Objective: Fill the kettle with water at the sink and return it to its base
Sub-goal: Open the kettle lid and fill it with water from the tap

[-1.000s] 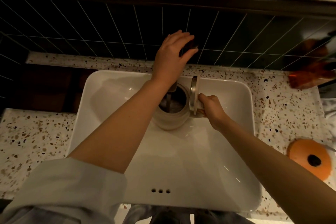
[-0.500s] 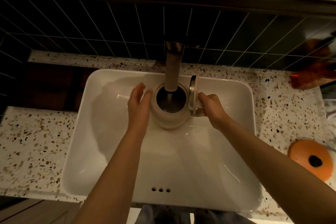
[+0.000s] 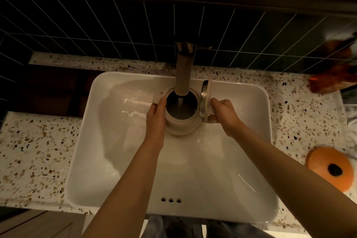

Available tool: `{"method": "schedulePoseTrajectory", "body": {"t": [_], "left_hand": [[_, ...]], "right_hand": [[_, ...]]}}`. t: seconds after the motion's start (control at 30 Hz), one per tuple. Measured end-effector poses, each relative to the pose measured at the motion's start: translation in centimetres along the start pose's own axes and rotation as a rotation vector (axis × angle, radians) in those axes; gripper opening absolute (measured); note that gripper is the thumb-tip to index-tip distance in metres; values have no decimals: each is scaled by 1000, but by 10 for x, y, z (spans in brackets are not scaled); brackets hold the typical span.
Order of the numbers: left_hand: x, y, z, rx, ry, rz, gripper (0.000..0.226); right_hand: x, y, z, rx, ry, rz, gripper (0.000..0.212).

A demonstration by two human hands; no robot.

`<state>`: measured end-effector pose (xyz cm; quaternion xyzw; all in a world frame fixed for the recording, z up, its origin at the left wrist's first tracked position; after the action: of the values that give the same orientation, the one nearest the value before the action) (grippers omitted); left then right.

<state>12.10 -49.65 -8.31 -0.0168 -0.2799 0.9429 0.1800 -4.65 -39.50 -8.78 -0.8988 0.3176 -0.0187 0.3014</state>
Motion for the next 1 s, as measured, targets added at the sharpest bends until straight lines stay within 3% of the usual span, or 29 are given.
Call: {"method": "schedulePoseTrajectory", "body": {"t": [0.17, 0.47, 0.73, 1.0], "left_hand": [[0, 2, 1, -36, -27, 21, 38], [-1, 3, 0, -17, -8, 18, 19], [-2, 4, -1, -17, -1, 18, 19], [-2, 4, 1, -1, 7, 15, 17]], "right_hand": [[1, -2, -4, 12, -8, 10, 39], [-1, -3, -3, 30, -49, 25, 36], [0, -4, -3, 30, -85, 21, 30], [0, -1, -2, 27, -80, 18, 39]]}}
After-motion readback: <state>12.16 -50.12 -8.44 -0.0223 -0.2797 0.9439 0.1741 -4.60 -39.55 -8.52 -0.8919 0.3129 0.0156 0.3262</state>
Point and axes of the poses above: each hand's wrist, its own y-axis towards the middle knuckle, its own x-axis out of the palm, z = x × y, the point moved 2 cm from there along y, towards the middle knuckle, and after that the axes turned 3 degrees about -z, right-handed, at the moved point
